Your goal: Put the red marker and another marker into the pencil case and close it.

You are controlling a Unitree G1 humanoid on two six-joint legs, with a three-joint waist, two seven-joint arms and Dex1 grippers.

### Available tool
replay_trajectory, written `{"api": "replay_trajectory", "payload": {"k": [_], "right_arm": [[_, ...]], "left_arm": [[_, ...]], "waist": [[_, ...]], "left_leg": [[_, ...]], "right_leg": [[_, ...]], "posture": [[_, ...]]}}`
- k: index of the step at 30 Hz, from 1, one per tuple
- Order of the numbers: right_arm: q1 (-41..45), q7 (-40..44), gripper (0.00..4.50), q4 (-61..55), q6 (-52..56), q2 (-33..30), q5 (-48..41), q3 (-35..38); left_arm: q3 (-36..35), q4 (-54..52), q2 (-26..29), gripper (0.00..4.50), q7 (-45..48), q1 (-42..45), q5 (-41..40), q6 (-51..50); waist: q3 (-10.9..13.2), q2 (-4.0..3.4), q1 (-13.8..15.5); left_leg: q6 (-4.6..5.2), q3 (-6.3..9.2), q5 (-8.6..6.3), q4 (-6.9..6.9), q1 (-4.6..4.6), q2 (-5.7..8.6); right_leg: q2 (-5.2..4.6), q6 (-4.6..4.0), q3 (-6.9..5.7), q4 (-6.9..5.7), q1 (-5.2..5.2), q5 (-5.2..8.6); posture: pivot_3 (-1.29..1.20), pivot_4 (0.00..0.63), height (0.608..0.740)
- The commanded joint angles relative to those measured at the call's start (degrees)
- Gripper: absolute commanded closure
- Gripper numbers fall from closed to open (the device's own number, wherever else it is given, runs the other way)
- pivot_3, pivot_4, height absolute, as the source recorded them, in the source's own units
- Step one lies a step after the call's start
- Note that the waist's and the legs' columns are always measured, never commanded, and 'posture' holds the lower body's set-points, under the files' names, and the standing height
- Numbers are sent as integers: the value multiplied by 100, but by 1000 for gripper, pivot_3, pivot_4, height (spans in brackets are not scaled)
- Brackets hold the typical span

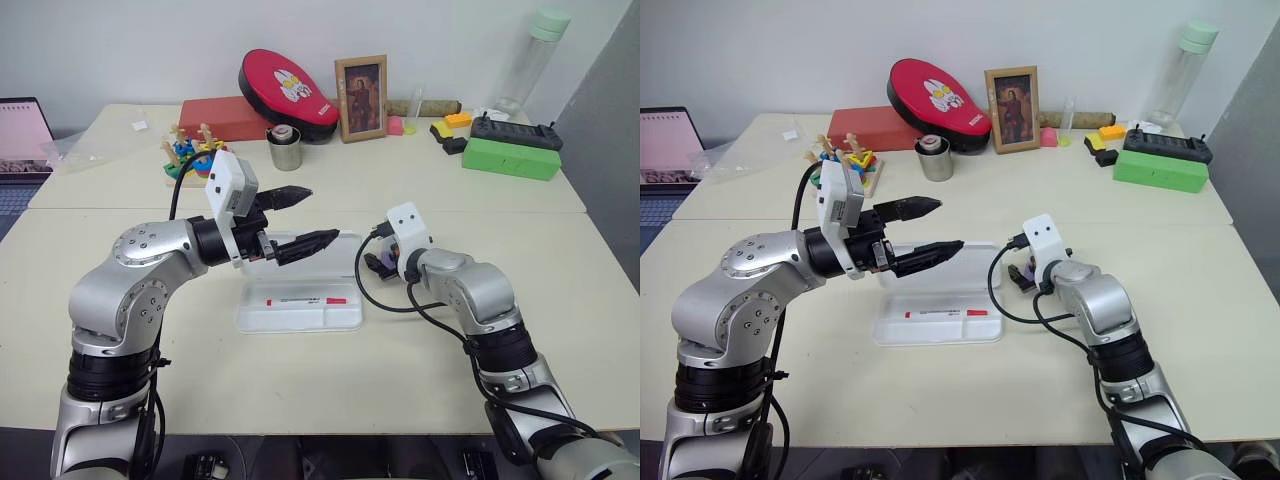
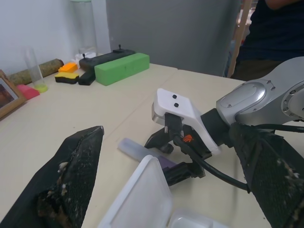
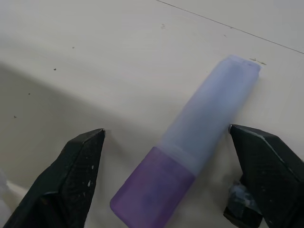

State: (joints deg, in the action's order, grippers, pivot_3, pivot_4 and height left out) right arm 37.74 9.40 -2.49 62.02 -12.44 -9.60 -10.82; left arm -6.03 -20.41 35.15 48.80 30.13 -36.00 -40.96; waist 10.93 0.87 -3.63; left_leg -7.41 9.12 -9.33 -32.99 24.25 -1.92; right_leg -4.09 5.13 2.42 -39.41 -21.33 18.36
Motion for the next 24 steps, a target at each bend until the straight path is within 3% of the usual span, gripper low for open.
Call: {"api": "replay_trajectory", "payload": {"k": [1,10,16,24], "right_arm": [[15,109,1196,153,-75,16,69,-10],[76,224,3346,319,-296,100,126,55],[131,210,3389,267,-407,240,43,299],[750,646,3389,-229,-950,313,-779,1547]], "left_arm": [[-45,-238,66,0,-60,125,-59,116],[-41,-200,78,0,-83,199,-50,169],[-48,-140,78,0,-91,242,-10,216],[-311,-158,370,0,-51,33,-82,202]], "waist": [[0,0,0],[0,0,0],[0,0,-8],[2,-4,-16]], "left_leg": [[0,0,0,0,-1,0],[0,0,0,0,-2,0],[0,0,0,0,-8,0],[0,-1,0,3,-6,0]], "right_leg": [[0,0,0,-1,0,0],[0,0,1,-4,0,0],[0,0,2,-10,0,0],[0,0,3,-11,-3,0]], "posture": [[0,150,740],[0,150,740],[0,150,740],[0,150,740]]}}
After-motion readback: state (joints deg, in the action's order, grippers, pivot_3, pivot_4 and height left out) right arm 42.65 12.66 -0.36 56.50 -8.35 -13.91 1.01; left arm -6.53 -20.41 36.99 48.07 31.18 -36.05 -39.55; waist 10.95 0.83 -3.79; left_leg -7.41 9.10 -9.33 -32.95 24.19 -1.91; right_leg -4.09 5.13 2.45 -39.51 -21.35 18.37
